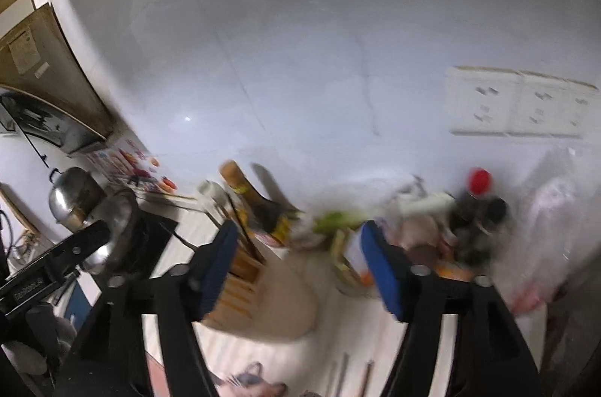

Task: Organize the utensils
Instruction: 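Move both open tools down to the chopsticks lying on the counter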

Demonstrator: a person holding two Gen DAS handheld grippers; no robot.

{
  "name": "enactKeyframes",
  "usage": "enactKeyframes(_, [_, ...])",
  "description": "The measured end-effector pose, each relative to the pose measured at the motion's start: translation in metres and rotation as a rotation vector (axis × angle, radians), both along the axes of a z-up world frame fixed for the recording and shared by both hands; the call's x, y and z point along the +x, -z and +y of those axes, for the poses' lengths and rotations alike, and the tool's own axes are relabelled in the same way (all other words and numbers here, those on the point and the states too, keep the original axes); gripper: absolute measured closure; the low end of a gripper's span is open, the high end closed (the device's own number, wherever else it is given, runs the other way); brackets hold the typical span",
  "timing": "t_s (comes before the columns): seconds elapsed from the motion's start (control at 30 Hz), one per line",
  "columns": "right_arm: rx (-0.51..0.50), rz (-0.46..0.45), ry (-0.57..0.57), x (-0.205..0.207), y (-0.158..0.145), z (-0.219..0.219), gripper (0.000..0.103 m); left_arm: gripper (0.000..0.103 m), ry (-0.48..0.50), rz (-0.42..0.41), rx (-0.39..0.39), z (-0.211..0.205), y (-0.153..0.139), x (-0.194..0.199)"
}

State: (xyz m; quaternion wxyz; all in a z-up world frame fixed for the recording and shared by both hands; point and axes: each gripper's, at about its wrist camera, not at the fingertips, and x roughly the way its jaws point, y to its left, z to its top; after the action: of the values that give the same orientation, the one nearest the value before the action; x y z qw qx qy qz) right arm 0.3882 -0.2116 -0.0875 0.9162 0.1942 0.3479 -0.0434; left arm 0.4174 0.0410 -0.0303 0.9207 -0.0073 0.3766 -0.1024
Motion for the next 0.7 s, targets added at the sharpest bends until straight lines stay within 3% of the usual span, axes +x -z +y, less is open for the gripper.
enactKeyframes(0.13, [0.005,0.102,0.018,-0.028,0.038,-0.008,0.011,0.000,-0.026,0.022,0.038,-0.004,0.033,-0.027])
enactKeyframes(0.4, [0.020,0.368,0.003,-0.062,0.163,-0.008,0.011,0.000,-0.056,0.267,0.112,-0.018,0.153,-0.072])
enactKeyframes(0.47, [0.054,0.433,-0.014,-0.066,0.197,-0.005,0.023,0.000,-0.070,0.309,0.146,-0.021,0.178,-0.082])
enactKeyframes(0.53, [0.100,0.485,-0.036,-0.068,0.224,-0.002,0.050,0.000,-0.090,0.344,0.173,-0.024,0.198,-0.092])
enactKeyframes(0.6, [0.138,0.541,-0.048,-0.070,0.253,-0.002,0.062,0.000,-0.102,0.383,0.196,-0.025,0.218,-0.100])
enactKeyframes(0.7, [0.147,0.593,-0.064,-0.071,0.283,0.001,0.067,0.000,-0.120,0.423,0.238,-0.025,0.240,-0.110])
